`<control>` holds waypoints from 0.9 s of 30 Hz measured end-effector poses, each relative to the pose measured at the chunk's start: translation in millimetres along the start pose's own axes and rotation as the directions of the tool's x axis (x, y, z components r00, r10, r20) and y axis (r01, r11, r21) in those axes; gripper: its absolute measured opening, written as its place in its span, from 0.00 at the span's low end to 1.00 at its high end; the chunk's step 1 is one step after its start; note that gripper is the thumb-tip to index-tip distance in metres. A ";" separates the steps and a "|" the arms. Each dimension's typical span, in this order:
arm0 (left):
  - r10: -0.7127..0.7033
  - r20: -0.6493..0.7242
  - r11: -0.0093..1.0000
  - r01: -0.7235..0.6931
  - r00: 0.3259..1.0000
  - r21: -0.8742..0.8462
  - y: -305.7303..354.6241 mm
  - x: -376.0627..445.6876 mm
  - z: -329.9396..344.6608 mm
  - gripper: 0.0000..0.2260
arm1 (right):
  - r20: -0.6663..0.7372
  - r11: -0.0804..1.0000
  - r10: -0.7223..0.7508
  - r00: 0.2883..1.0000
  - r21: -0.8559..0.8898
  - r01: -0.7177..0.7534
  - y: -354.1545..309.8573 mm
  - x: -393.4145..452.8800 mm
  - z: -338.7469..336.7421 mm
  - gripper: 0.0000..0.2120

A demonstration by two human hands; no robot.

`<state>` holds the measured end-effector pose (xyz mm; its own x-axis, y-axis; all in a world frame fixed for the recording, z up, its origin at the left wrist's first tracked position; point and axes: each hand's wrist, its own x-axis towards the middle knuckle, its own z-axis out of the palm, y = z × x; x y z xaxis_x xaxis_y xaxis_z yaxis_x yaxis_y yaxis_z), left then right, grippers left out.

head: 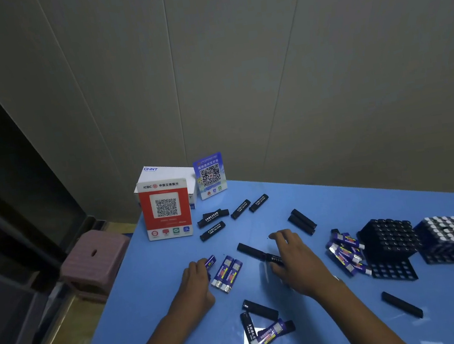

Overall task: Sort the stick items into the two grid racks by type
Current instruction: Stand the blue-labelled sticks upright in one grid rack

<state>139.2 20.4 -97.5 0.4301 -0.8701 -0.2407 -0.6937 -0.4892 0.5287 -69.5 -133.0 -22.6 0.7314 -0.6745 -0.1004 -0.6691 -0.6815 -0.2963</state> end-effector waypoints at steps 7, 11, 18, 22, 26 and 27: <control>-0.008 -0.061 1.000 0.009 0.998 0.020 2.2 2.2 -3.5 0.12 | -0.015 1.000 0.003 1.000 -0.002 -0.003 2.5 -3.0 -7.8 0.24; -0.046 -0.124 0.999 0.046 0.991 -0.004 4.9 0.8 -6.3 0.09 | 0.001 1.000 0.014 1.000 -0.011 -0.014 7.4 -8.4 -11.6 0.24; -0.068 -0.143 0.996 0.059 0.987 -0.065 24.0 7.6 -14.1 0.14 | 0.025 0.999 0.048 0.999 0.013 -0.049 11.0 -18.7 -9.7 0.24; -0.070 -0.011 0.998 0.070 0.997 0.004 45.7 16.8 -9.8 0.22 | 0.028 0.998 0.063 0.998 0.015 -0.064 13.1 -22.1 -11.4 0.24; -0.089 0.092 0.990 0.078 0.992 0.116 55.8 20.9 -3.1 0.29 | 0.017 0.997 0.072 0.997 0.023 -0.073 17.1 -24.5 -13.7 0.24; -0.091 0.100 0.987 0.076 0.991 0.145 56.2 21.7 -2.3 0.29 | 0.013 0.997 0.073 0.997 0.027 -0.074 18.2 -25.1 -14.1 0.24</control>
<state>110.9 -25.8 -71.2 0.4313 -0.8236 -0.3682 -0.7355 -0.5574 0.3852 -101.9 -132.5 -12.1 0.6821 -0.7188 -0.1345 -0.7174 -0.6222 -0.3134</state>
